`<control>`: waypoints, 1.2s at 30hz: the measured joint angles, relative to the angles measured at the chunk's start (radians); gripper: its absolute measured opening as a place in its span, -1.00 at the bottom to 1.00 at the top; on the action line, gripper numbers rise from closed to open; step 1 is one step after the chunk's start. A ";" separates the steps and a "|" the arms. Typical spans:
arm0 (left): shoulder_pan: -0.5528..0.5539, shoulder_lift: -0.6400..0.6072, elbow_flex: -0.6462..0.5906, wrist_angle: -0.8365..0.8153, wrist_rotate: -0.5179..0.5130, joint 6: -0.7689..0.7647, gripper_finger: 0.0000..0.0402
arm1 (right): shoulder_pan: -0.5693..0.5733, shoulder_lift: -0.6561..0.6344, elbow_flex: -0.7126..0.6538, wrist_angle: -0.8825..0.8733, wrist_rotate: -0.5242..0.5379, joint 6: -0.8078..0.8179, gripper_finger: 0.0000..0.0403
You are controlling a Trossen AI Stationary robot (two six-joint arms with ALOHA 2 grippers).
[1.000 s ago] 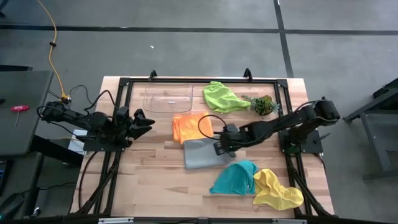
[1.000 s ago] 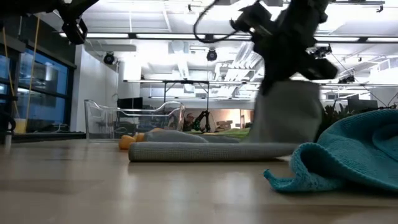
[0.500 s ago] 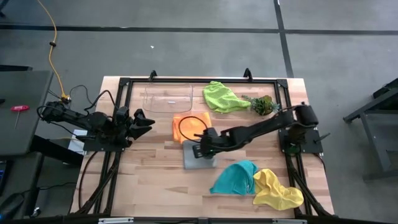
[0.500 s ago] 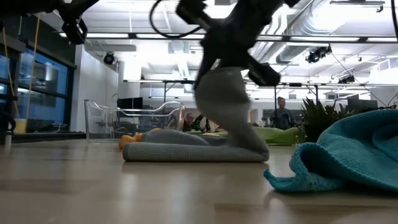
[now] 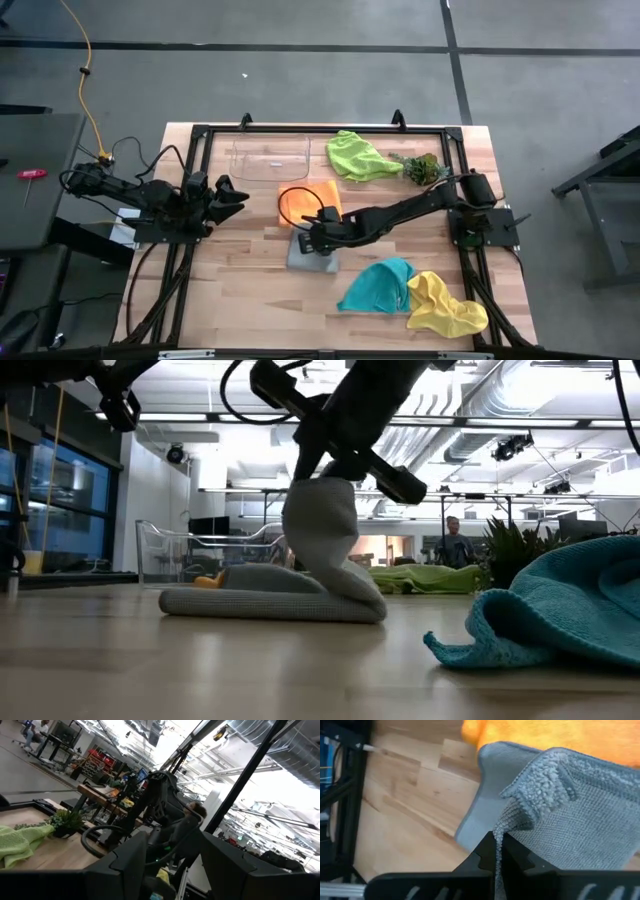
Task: Fold microfiber towels
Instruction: Fold the gray towel, then stack the gray towel on the orange towel
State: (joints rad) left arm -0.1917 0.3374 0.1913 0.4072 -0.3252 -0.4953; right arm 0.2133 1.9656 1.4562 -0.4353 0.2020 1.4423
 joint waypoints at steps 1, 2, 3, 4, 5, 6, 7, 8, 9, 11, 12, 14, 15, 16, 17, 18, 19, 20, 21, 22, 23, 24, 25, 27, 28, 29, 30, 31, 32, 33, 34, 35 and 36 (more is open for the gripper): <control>0.000 0.000 0.000 0.000 0.000 0.000 -0.14 | -0.002 0.000 0.000 0.001 -0.001 0.001 -1.00; 0.000 0.000 0.000 0.000 0.000 0.000 -0.14 | -0.002 0.000 0.000 0.008 -0.006 0.002 -1.00; 0.000 0.000 0.000 0.000 0.000 0.000 -0.14 | -0.003 0.000 0.000 0.012 -0.017 0.010 -1.00; 0.000 0.000 0.000 0.000 0.000 0.000 -0.14 | -0.004 0.000 0.000 0.012 -0.021 0.018 -1.00; 0.000 0.000 0.000 0.000 0.000 0.000 -0.14 | -0.004 0.000 0.000 0.013 -0.021 0.019 -1.00; 0.000 0.000 0.000 0.000 0.000 0.000 -0.14 | -0.004 0.000 0.000 0.019 -0.023 0.018 -1.00; 0.000 0.000 0.000 0.000 0.000 0.000 -0.14 | -0.004 0.000 0.000 0.032 -0.026 0.017 -0.99; 0.000 0.000 0.000 0.000 0.000 0.000 -0.14 | -0.004 0.000 0.000 0.045 -0.031 0.017 -0.97; 0.000 0.000 0.000 0.000 0.000 0.000 -0.14 | -0.004 0.000 0.000 0.055 -0.035 0.017 -0.93; 0.000 0.000 0.000 0.000 0.000 0.000 -0.14 | -0.004 0.000 0.000 0.068 -0.037 0.016 -0.82; 0.000 0.000 0.000 0.000 0.000 0.000 -0.14 | -0.004 0.000 0.000 0.071 -0.037 0.012 -0.75; 0.000 0.000 0.000 0.000 0.000 0.000 -0.14 | -0.004 0.000 0.000 0.076 -0.038 -0.001 -0.59; 0.000 0.000 0.000 0.000 0.000 0.000 -0.14 | -0.004 0.000 0.000 0.081 -0.038 -0.002 -0.50; 0.000 0.000 0.000 0.000 0.000 0.000 -0.14 | -0.004 0.000 0.000 0.089 -0.037 0.001 -0.41; 0.000 0.000 0.000 0.000 0.000 0.000 -0.14 | -0.004 0.000 0.000 0.099 -0.037 0.011 -0.33; 0.000 0.000 0.000 0.000 0.000 0.000 -0.14 | -0.005 0.000 0.000 0.108 -0.037 0.021 -0.24; 0.000 0.000 0.000 0.000 0.000 0.000 -0.14 | -0.008 0.000 0.000 0.122 -0.037 0.024 -0.16; 0.000 0.000 0.000 0.000 0.000 0.001 -0.14 | -0.010 0.000 0.000 0.141 -0.038 0.024 -0.09; 0.000 0.000 0.000 0.000 0.000 0.001 -0.14 | -0.013 0.000 0.000 0.161 -0.037 0.024 -0.03; 0.000 0.000 0.000 0.000 0.000 0.001 -0.14 | -0.016 0.000 0.000 0.179 -0.030 0.024 0.03; 0.000 0.000 0.000 0.000 0.000 0.001 -0.14 | -0.019 0.000 0.000 0.193 -0.019 0.019 0.07; 0.000 0.000 0.000 0.000 0.000 0.001 -0.14 | -0.024 0.000 0.000 0.199 -0.013 0.011 0.10; 0.000 0.000 0.000 0.000 0.000 0.001 -0.14 | -0.030 -0.002 0.000 0.200 -0.010 -0.014 0.13; 0.000 0.000 0.000 0.000 0.000 0.000 -0.14 | -0.043 -0.015 0.000 0.175 -0.018 -0.082 0.14; 0.000 0.000 0.000 0.000 0.000 0.000 -0.14 | -0.049 -0.029 0.000 0.146 -0.024 -0.110 0.15; 0.000 0.000 0.000 0.000 0.000 0.000 -0.14 | -0.052 -0.045 0.000 0.103 -0.024 -0.132 0.15; 0.000 0.000 0.000 0.000 0.000 0.001 -0.14 | -0.053 -0.063 0.000 0.059 -0.023 -0.149 0.15; 0.000 0.000 0.000 0.000 0.000 0.000 -0.14 | -0.054 -0.080 0.000 -0.001 -0.020 -0.163 0.15; 0.000 0.000 0.000 0.000 0.000 0.000 -0.14 | -0.051 -0.097 0.001 -0.078 -0.019 -0.165 0.15; 0.000 0.000 0.000 0.000 0.000 0.000 -0.14 | -0.043 -0.113 0.001 -0.156 -0.019 -0.164 0.15; 0.000 0.000 0.000 -0.001 0.000 0.000 -0.14 | -0.031 -0.123 0.001 -0.239 -0.019 -0.158 0.15; 0.000 0.000 0.000 0.000 0.000 0.000 -0.14 | -0.017 -0.133 0.001 -0.313 -0.024 -0.145 0.15; 0.000 0.000 0.000 0.000 0.000 0.000 -0.14 | -0.002 -0.139 -0.001 -0.381 -0.026 -0.130 0.15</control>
State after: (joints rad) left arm -0.1913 0.3374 0.1913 0.4068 -0.3252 -0.4950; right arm 0.2109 1.8270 1.4548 -0.8159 0.1763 1.3124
